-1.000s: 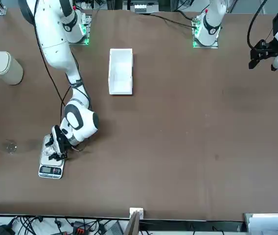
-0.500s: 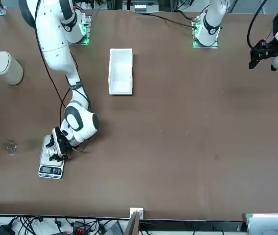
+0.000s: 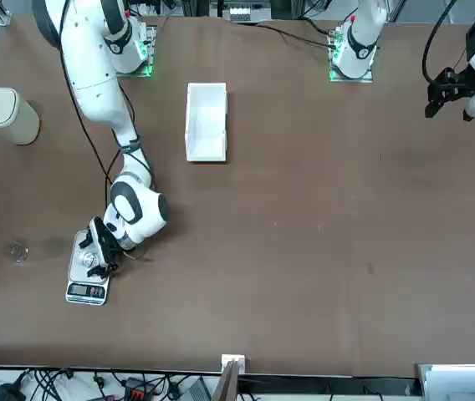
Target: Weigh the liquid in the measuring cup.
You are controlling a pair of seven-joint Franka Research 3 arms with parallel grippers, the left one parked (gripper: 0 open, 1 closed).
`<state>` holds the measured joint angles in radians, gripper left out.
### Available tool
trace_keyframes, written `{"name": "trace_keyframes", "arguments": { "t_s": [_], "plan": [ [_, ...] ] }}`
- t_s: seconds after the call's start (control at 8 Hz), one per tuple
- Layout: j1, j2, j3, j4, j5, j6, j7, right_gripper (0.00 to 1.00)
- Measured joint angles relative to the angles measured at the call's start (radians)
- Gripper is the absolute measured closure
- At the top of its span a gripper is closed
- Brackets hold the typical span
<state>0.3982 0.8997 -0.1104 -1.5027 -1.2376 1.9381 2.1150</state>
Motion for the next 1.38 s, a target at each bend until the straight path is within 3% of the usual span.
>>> {"name": "trace_keyframes", "arguments": {
  "t_s": [0.38,0.62,1.0,1.38],
  "plan": [
    [0.078,-0.035,0.017,0.027,0.174,-0.005,-0.197,0.00],
    [0.132,-0.106,0.035,0.032,0.304,-0.049,-0.400,0.00],
    [0.157,-0.268,0.055,0.040,0.486,-0.120,-0.789,0.00],
    [0.138,-0.451,0.048,0.042,0.672,-0.227,-1.237,0.00]
  ]
}}
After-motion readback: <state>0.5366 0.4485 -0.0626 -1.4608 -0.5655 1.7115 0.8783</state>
